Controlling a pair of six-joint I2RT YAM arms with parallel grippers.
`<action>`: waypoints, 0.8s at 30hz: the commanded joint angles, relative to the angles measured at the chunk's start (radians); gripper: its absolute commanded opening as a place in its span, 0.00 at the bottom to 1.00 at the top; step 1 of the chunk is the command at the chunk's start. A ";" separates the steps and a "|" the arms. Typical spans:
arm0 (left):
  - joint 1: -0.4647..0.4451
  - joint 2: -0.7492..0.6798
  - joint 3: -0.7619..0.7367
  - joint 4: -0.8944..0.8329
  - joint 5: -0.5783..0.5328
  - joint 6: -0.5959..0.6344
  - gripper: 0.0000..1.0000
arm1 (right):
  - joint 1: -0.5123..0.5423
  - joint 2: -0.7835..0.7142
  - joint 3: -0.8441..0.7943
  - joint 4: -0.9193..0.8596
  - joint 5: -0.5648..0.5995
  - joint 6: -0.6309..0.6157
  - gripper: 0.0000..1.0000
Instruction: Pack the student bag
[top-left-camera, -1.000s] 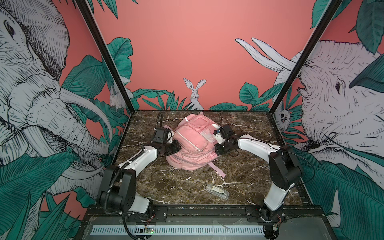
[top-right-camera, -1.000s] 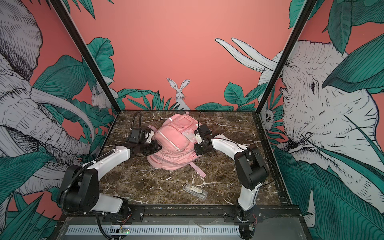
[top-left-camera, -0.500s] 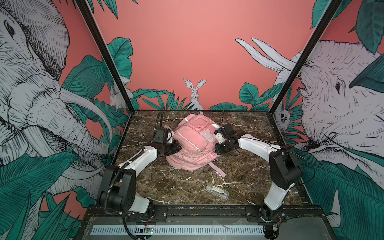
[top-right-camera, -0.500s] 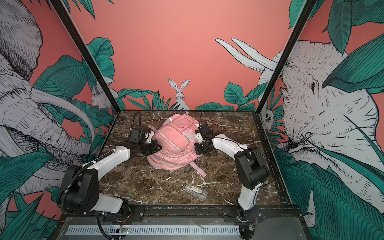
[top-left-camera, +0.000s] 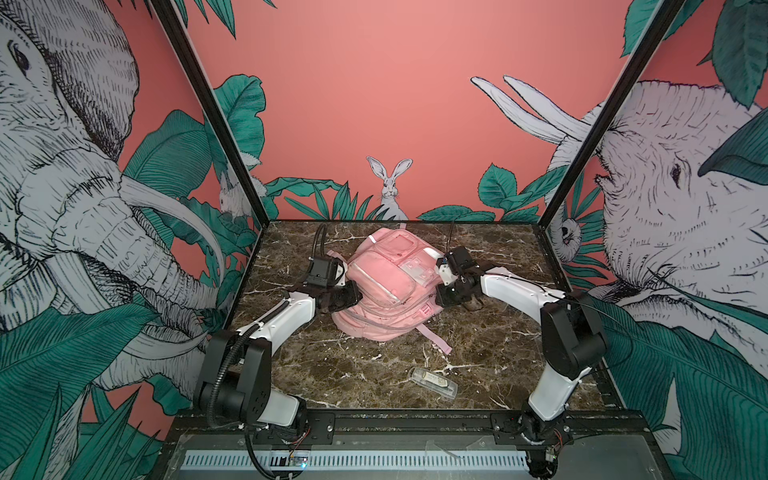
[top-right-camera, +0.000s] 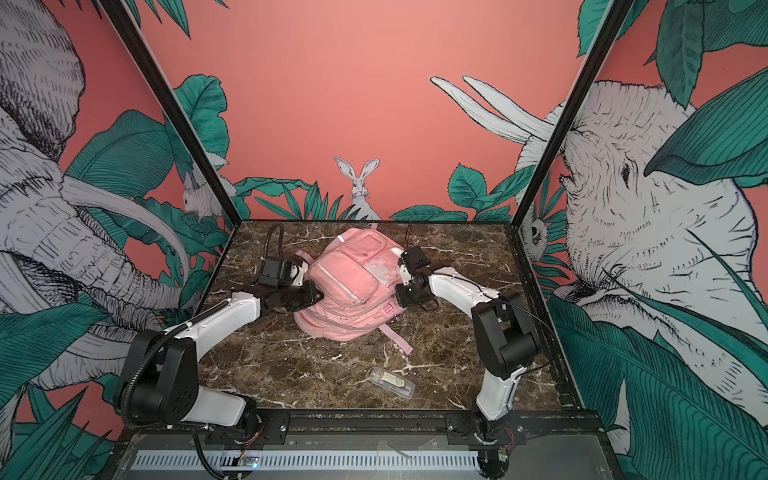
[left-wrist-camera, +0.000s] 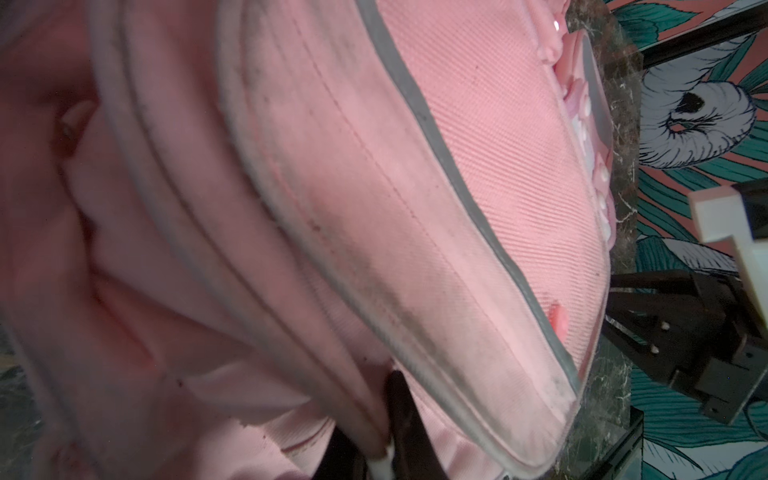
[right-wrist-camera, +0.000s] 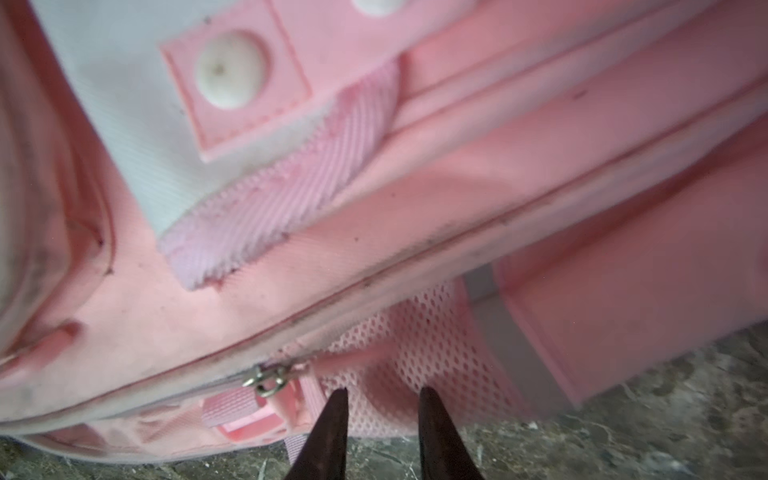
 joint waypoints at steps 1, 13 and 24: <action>-0.003 -0.015 0.021 -0.018 -0.028 0.006 0.13 | -0.005 -0.070 -0.018 -0.035 0.049 0.001 0.30; -0.047 -0.001 0.042 -0.020 -0.043 -0.004 0.14 | 0.049 -0.138 -0.048 -0.018 -0.002 0.061 0.33; -0.080 0.011 0.052 -0.039 -0.093 0.009 0.14 | 0.237 -0.186 -0.079 0.157 -0.049 -0.009 0.39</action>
